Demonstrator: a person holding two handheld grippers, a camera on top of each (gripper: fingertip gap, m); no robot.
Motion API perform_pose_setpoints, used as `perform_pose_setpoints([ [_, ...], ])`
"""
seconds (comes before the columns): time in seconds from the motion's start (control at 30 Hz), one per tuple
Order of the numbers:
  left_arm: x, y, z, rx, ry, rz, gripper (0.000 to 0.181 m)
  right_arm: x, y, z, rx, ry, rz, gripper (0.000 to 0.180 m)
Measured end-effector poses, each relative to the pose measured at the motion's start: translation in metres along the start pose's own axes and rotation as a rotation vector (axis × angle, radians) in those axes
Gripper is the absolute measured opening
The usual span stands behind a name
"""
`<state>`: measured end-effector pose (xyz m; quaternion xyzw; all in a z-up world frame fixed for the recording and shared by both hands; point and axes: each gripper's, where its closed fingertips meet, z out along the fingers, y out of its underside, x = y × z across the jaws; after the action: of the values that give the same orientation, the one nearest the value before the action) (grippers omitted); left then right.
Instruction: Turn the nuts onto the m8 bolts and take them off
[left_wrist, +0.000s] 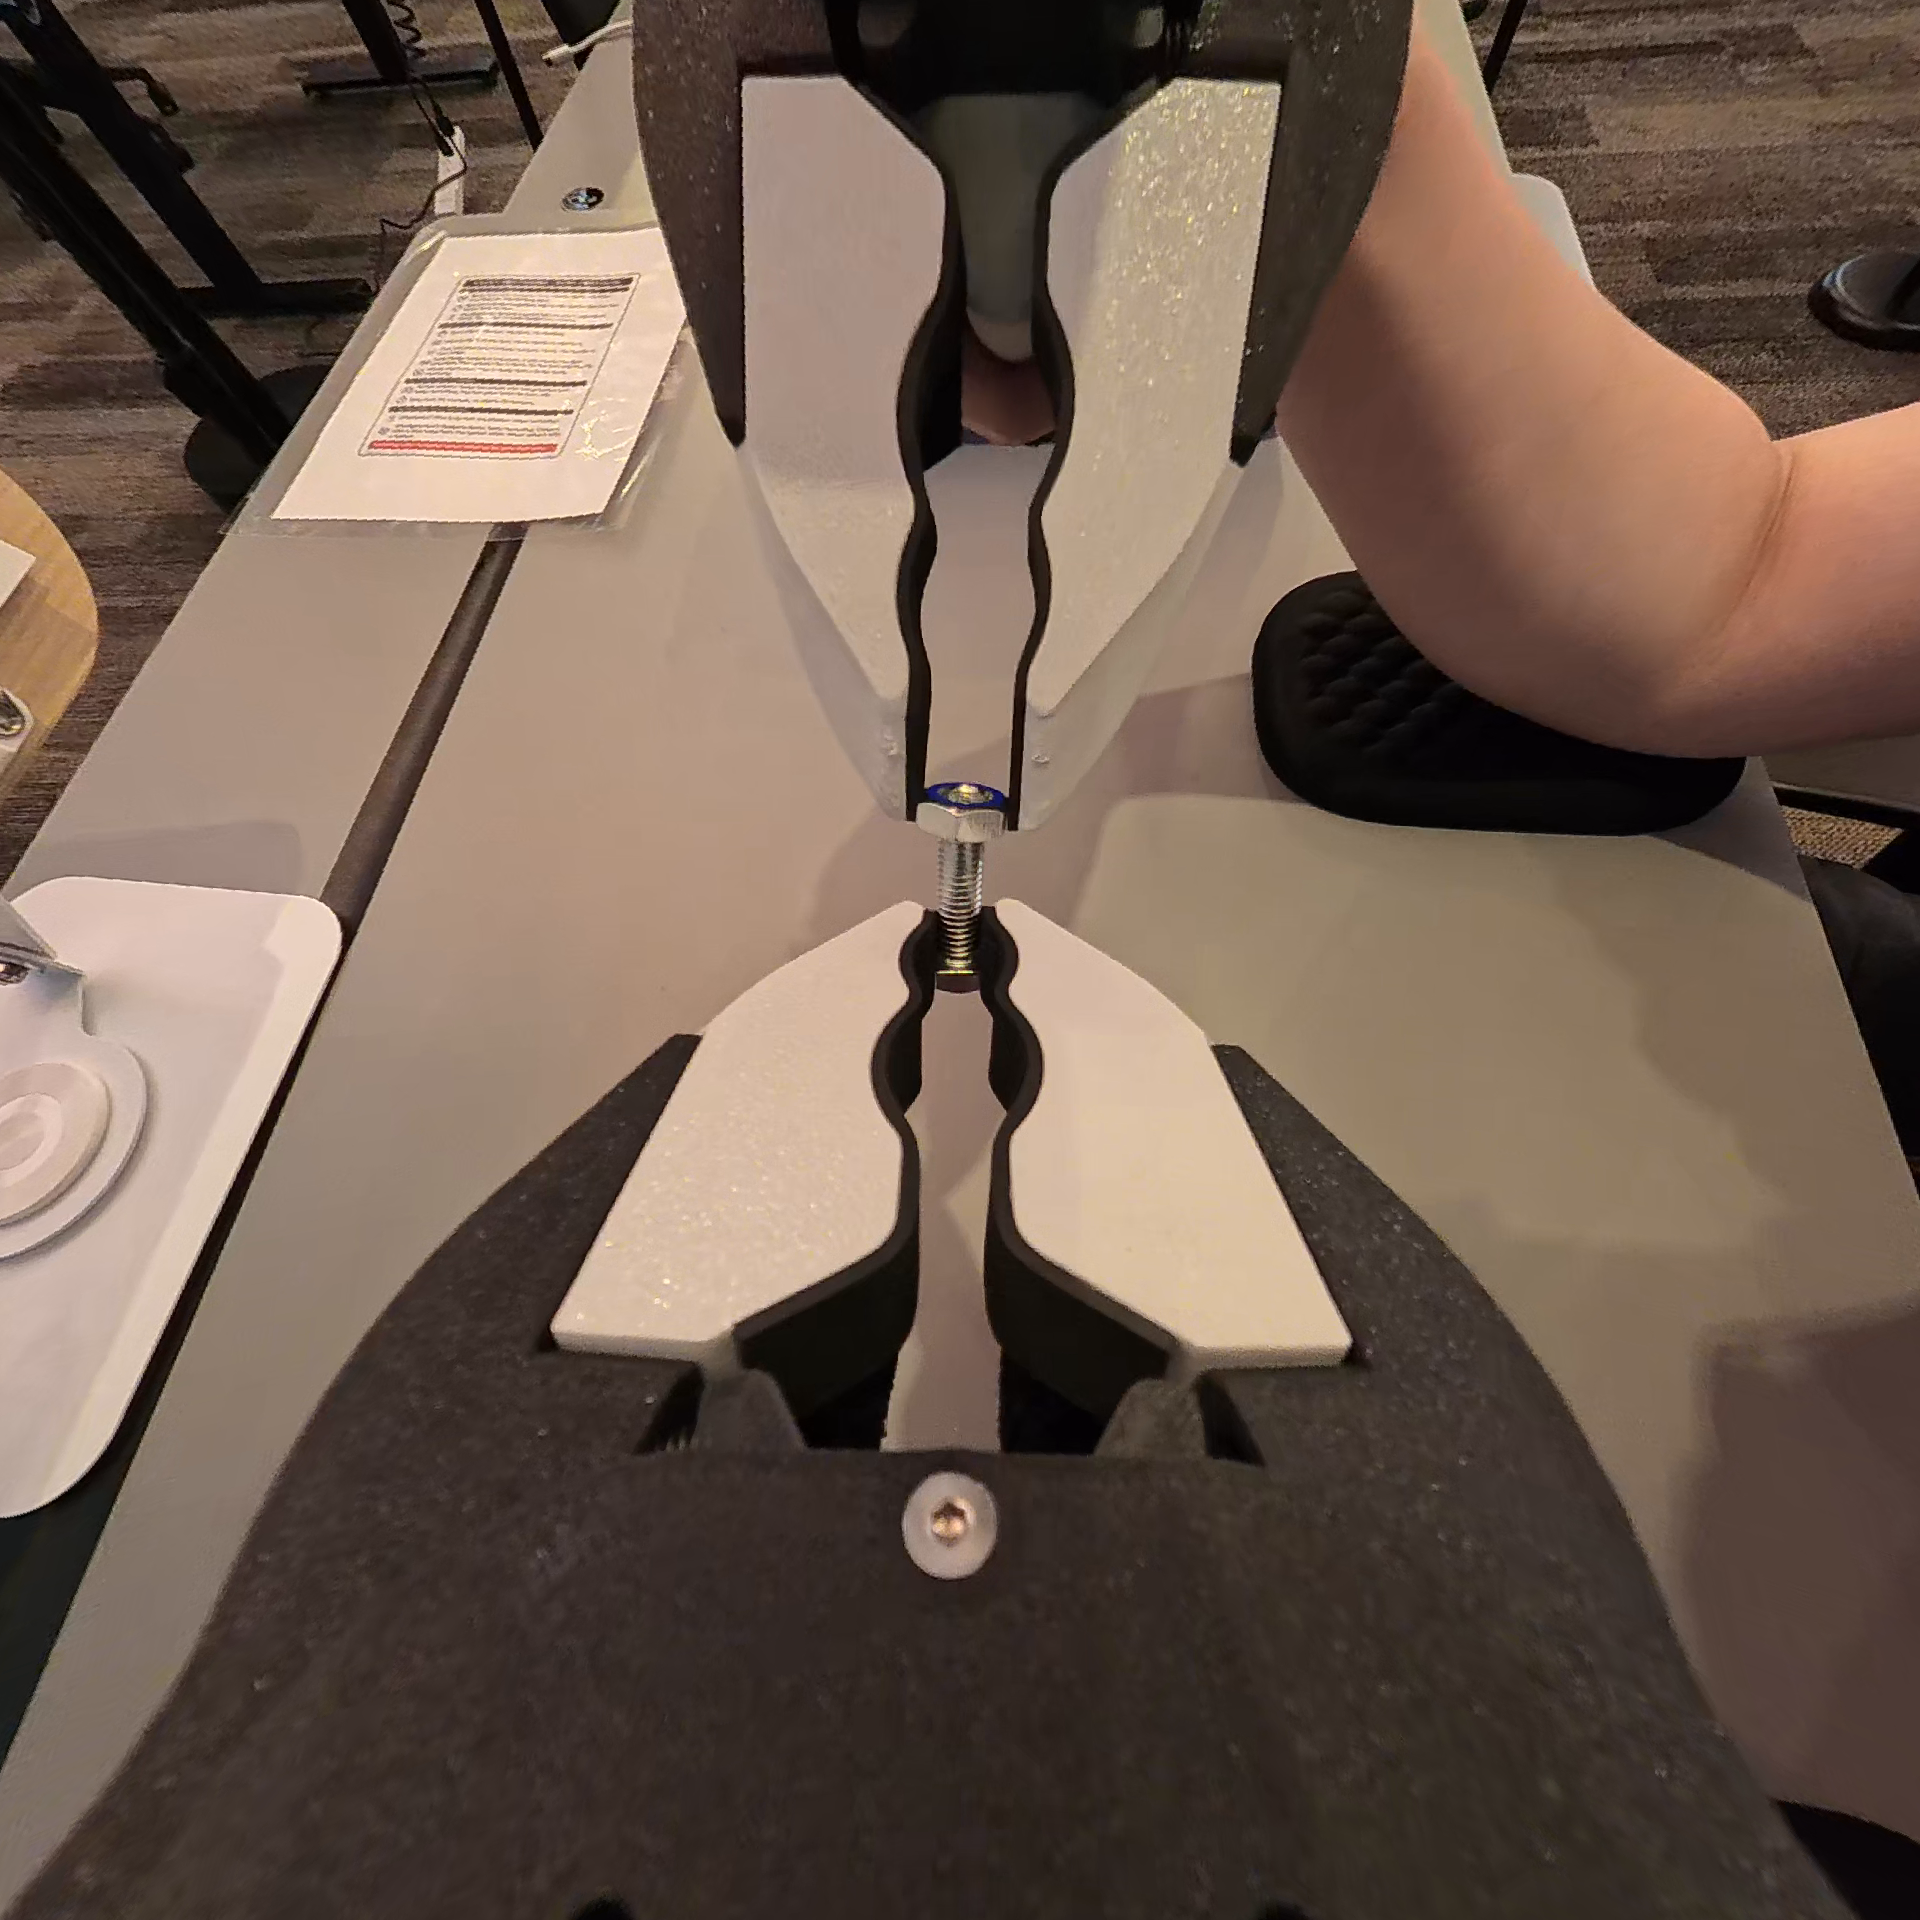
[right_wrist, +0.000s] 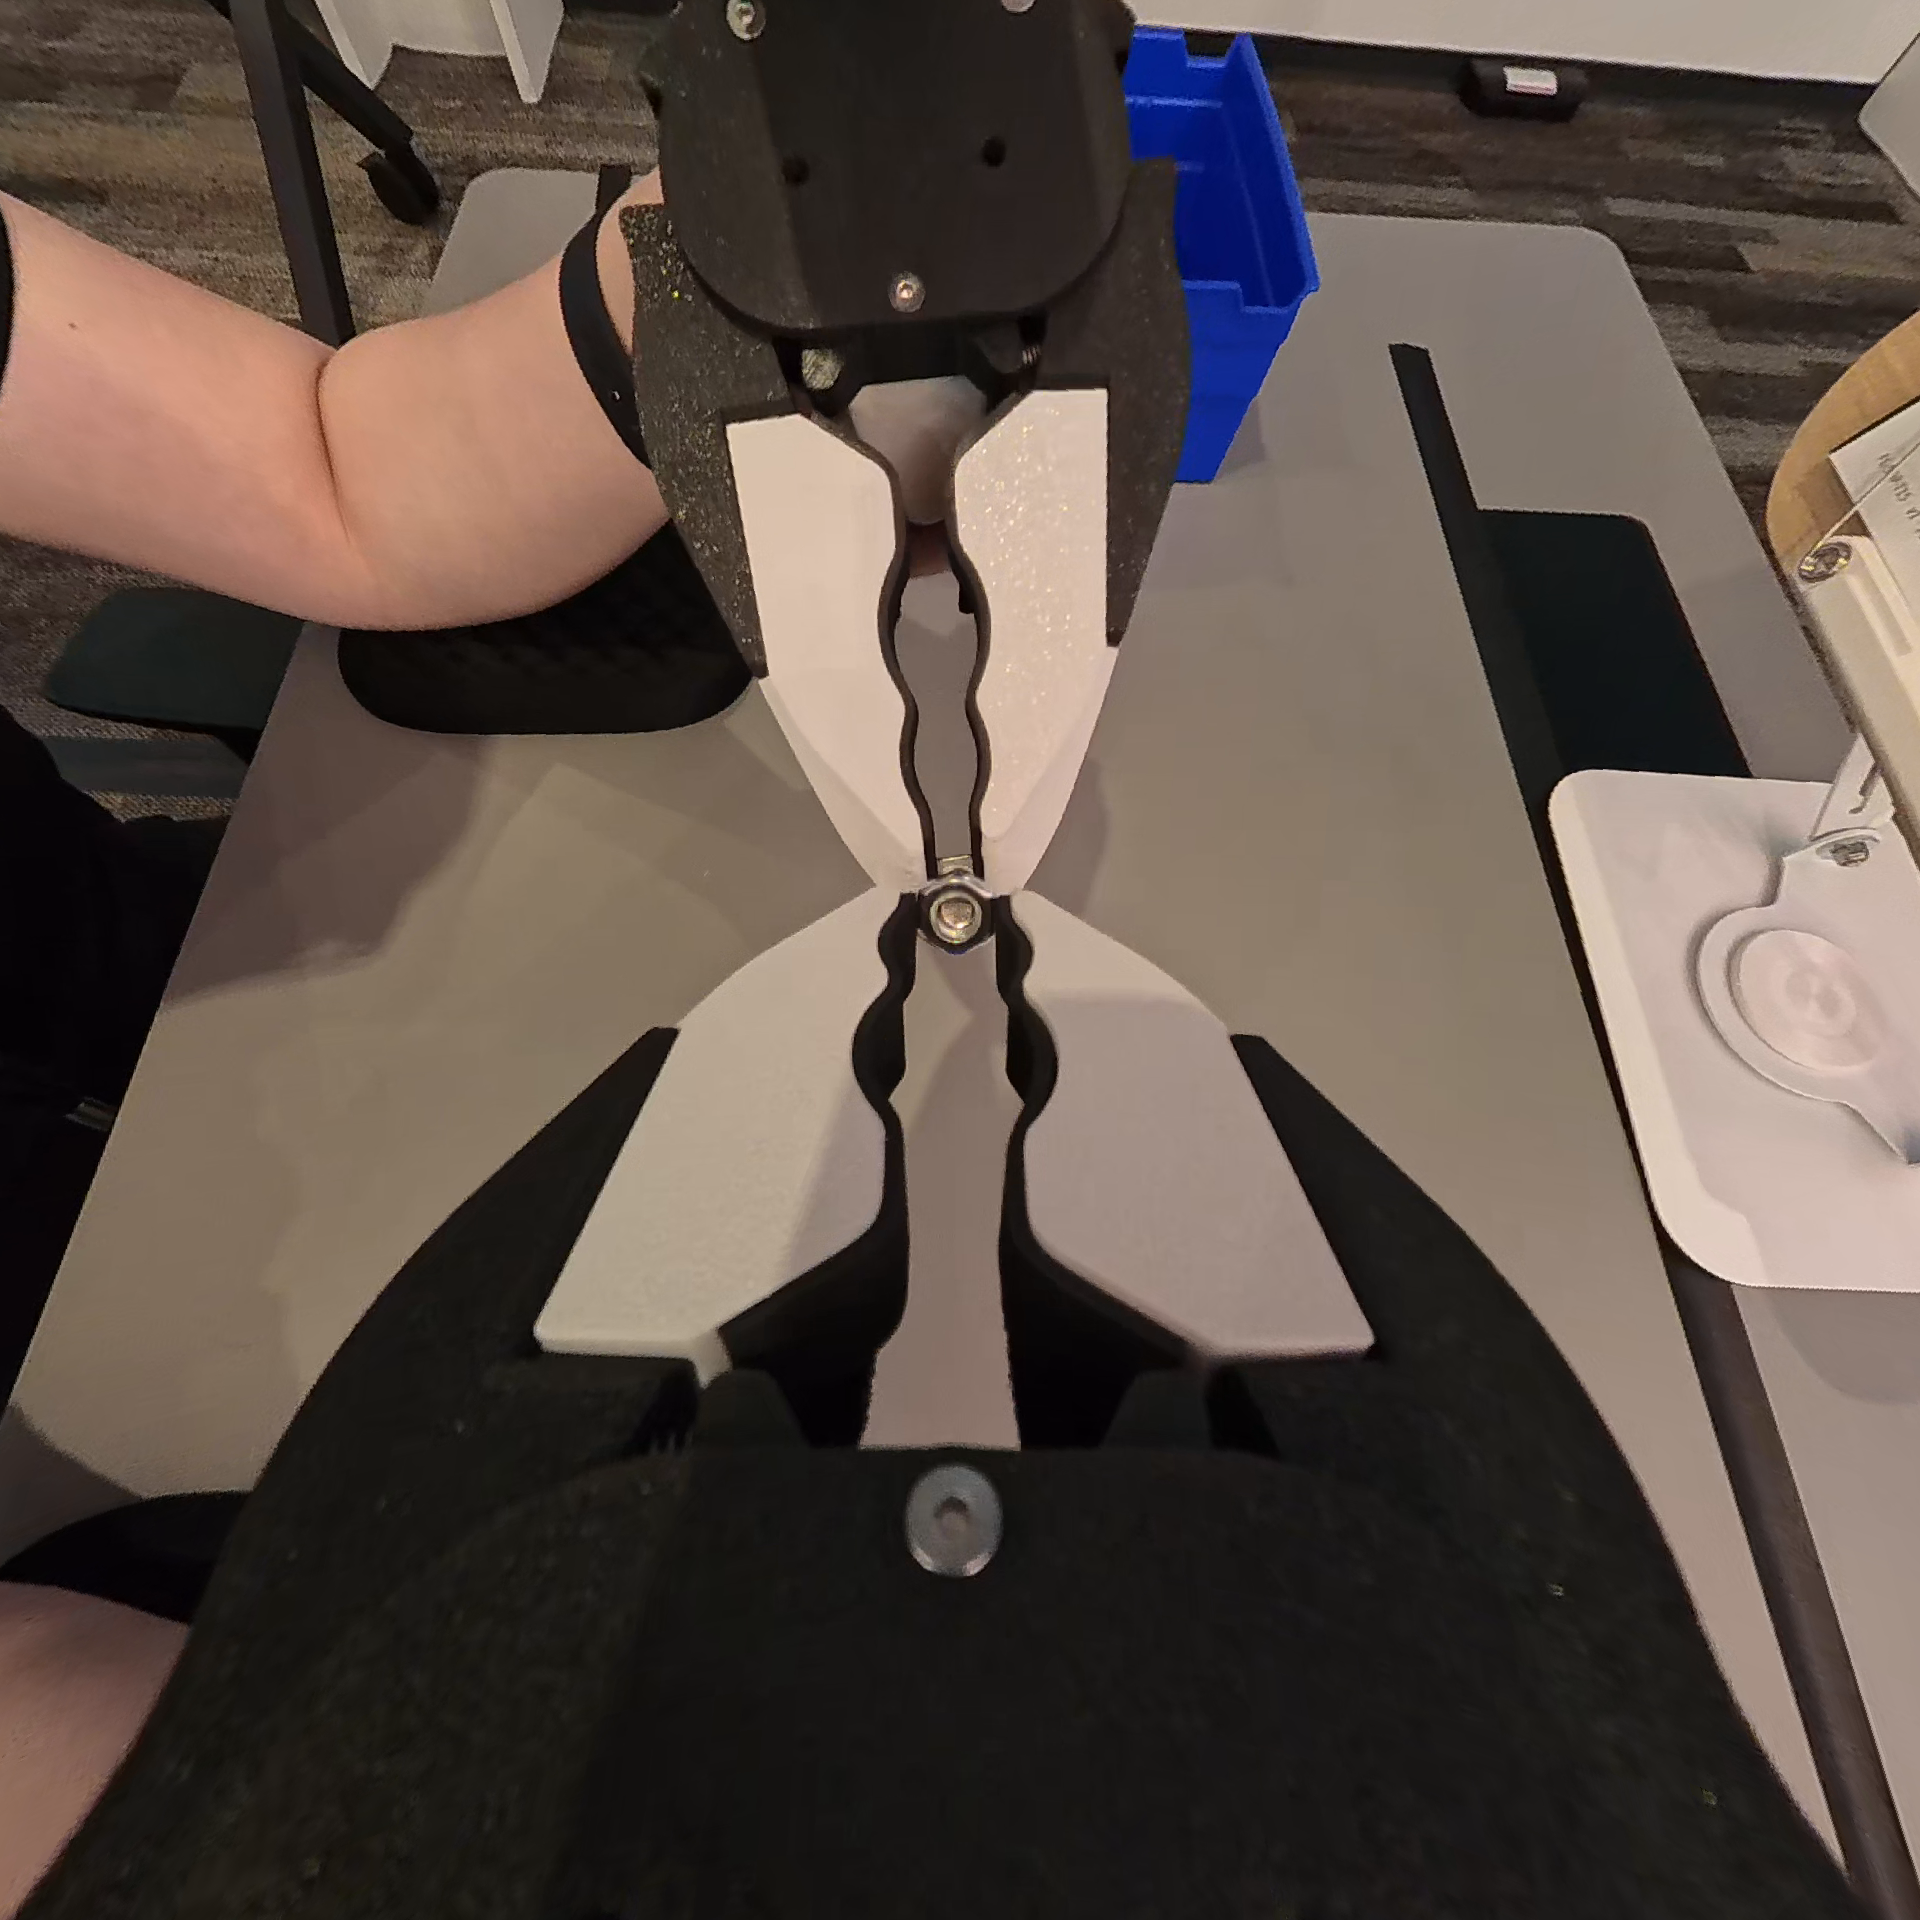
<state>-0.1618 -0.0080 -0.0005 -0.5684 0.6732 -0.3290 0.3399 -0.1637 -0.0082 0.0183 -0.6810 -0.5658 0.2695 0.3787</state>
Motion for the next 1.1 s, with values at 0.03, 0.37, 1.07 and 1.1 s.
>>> perform_pose_setpoints([
  [0.03,0.001,0.001,0.000,-0.005,0.002,0.005,0.007,-0.001,0.001,0.000,-0.007,-0.003,-0.001,0.014],
  [0.37,0.025,0.005,0.006,-0.054,0.092,0.109,0.007,-0.026,0.010,0.000,-0.038,-0.112,-0.155,0.014],
  [1.07,-0.031,0.017,-0.002,-0.173,-0.279,0.069,0.007,0.027,0.004,0.016,0.042,-0.030,0.446,0.013],
  [1.1,-0.033,0.017,-0.003,-0.181,-0.301,0.070,0.007,0.030,0.004,0.016,0.051,-0.025,0.471,0.013],
])
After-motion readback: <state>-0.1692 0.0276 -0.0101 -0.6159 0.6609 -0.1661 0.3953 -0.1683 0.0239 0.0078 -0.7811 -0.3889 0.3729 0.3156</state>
